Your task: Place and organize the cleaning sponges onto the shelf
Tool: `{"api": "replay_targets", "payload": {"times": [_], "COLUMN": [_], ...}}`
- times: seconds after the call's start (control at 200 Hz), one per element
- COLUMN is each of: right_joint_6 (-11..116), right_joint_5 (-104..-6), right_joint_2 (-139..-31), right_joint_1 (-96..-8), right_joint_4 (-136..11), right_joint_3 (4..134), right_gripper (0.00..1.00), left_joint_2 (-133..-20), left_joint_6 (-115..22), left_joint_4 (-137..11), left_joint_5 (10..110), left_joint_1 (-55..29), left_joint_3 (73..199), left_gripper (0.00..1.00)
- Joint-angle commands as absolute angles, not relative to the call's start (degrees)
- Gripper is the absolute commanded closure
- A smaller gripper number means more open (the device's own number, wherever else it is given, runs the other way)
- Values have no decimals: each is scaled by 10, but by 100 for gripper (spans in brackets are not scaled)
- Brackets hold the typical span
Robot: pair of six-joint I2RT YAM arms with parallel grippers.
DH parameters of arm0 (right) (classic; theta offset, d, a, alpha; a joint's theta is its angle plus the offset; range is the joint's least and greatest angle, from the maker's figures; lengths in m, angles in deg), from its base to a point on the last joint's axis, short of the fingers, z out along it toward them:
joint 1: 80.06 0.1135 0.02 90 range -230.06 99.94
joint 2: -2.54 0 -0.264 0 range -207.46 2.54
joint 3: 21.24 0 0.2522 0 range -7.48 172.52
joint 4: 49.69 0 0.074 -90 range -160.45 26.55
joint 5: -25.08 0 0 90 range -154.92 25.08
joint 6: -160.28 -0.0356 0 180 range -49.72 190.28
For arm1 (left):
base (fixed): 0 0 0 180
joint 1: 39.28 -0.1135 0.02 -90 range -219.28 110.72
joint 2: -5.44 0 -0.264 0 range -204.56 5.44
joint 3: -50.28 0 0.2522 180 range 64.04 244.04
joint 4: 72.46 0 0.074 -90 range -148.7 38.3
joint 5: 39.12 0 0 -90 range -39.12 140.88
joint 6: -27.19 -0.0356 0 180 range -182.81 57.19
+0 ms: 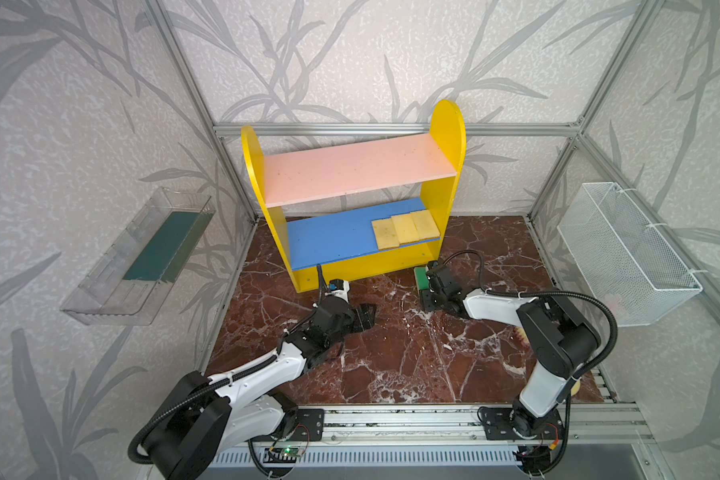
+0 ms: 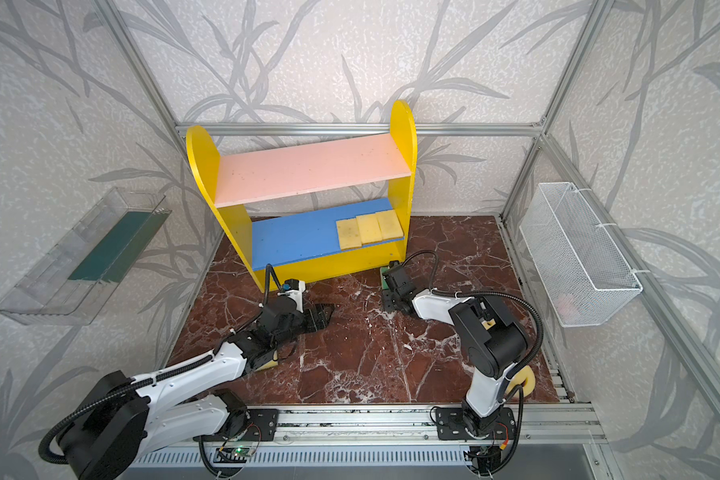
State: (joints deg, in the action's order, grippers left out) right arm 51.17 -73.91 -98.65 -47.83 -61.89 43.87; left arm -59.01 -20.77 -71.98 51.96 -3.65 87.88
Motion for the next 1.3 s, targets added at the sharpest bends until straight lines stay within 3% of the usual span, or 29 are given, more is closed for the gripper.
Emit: {"api": "replay_targets", "payload": {"times": [0.0,0.44,0.725,1.005,1.11,1.234,1.294], "right_joint_6": [529,558,577,568,545,511,486], "right_joint_5": [-728,-730,-733,-718,-705,-677,-658], "right_joint_2": [-966,-1062,-1087,-1040,-1004,-958,-935], "right_joint_1": [-480,-499,-514,-514,-514,-514,-515], "right_joint_4": [-571,-556,-547,-551,-557,-567,-561], "right_joint_3": [445,546,577,544,514,474,450], "right_gripper": [36,34,9,5,16,42,62], "left_joint_2": [-580,-651,-688,-670,-651,-622,-610], "left_joint_6": [-219,-227,-231,-229,-230,-232,-231], "left_joint_4": [-710,-748,-770,-760,-749,-738,-732], "left_joint_5": [502,513,533,538,535,532,530], "left_joint_1": [-40,-52,-69,-70,-70,-70,-70], "left_joint_3": [879,895,906,904,899,891,886], "left_gripper": [15,15,15,15,15,15,15]}}
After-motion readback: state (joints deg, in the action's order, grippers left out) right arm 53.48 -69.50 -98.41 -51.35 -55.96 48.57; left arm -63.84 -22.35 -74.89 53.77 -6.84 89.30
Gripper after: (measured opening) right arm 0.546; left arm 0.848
